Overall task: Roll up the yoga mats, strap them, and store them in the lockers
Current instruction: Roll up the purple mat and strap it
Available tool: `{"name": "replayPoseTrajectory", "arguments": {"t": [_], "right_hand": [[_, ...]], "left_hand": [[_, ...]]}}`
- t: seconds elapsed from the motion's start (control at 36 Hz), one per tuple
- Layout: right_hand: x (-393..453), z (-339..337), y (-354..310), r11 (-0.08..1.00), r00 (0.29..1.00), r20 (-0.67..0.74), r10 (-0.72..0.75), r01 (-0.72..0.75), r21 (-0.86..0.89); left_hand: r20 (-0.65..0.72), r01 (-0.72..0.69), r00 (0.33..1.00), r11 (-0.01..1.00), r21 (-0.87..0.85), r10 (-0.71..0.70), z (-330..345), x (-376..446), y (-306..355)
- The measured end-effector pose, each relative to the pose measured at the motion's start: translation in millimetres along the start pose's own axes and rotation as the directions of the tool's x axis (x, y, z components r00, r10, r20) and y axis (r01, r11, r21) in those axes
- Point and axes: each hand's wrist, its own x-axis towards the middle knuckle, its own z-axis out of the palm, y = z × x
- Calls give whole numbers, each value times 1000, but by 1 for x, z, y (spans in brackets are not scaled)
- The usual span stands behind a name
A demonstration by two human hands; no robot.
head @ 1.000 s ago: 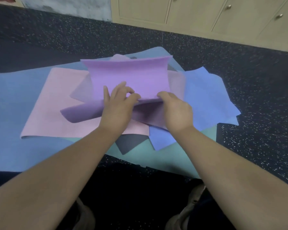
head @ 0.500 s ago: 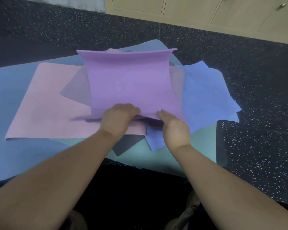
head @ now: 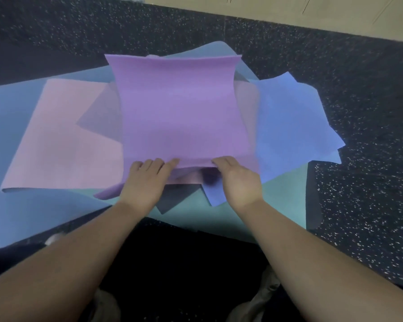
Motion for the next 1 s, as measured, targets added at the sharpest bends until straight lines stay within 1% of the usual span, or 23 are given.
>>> {"name": "replayPoseTrajectory", "arguments": {"t": [0.03,0.08,0.11,0.17,0.25,0.31,0.36,0.42,0.44,0.47,0.5,0.56,0.58,0.64,0.67,0.72,0.75,0.78,0.81,0.86,0.94,1.0], "right_hand": [[-2,4,2,1000,1000,2,-7,7,-25],[-5,11,5,998,998,-39,-59,58,-12],[-7,16,6,996,993,-77,-86,86,-11],[-12,26,10,992,985,-126,-120,113,-63],[-19,35,8,981,967,-195,-164,139,-138],[-22,37,4,979,957,-228,-178,148,-142],[-22,38,2,978,957,-222,-186,159,-133],[-23,35,1,987,979,-145,-145,133,-91],[-23,31,0,991,991,-72,-113,107,-76],[-22,27,-2,989,994,21,-109,110,-99],[-21,24,-2,983,990,89,-106,118,-143],[-20,17,-5,971,982,163,-99,131,-199],[-19,16,-6,967,979,178,-101,139,-216],[-17,19,-8,957,972,207,-107,158,-245],[-18,23,-9,951,975,191,-114,163,-264],[-21,34,-10,936,982,23,-189,188,-297],[-24,41,-11,939,972,-80,-223,192,-286],[-28,49,-12,939,947,-181,-265,211,-273],[-31,58,-12,932,918,-245,-312,246,-265],[-37,75,-16,922,893,-270,-361,299,-246],[-40,88,-20,930,912,-255,-320,251,-270],[-38,96,-16,935,921,-258,-293,219,-280]], "left_hand": [[-8,18,1000,1000,-13,-18,4,-3,2],[10,10,1000,999,-47,-9,10,-8,4],[39,5,999,998,-56,-3,12,-10,5],[83,1,997,997,-77,6,13,-14,7],[30,-16,999,995,-100,19,12,-13,7],[6,-13,1000,993,-121,13,11,-13,7],[-4,-40,999,991,-127,39,10,-13,4],[41,-83,995,989,-123,88,10,-17,1],[83,-86,992,991,-103,95,9,-18,0],[127,-92,987,994,-55,98,10,-20,-1],[206,-99,974,995,9,95,9,-22,0],[379,-153,921,978,140,89,4,-24,4],[453,-164,888,975,151,79,4,-26,6],[549,-85,835,996,42,48,4,-28,7],[576,-42,817,999,-5,37,4,-28,8],[608,-10,793,998,-54,41,8,-31,10],[615,3,788,998,-70,41,9,-33,11],[625,8,779,997,-74,40,9,-34,12],[618,7,785,997,-75,41,9,-35,12],[602,-1,797,997,-79,48,7,-34,12],[614,-10,786,995,-98,68,7,-31,10],[608,2,791,994,-109,65,7,-30,9]]}}
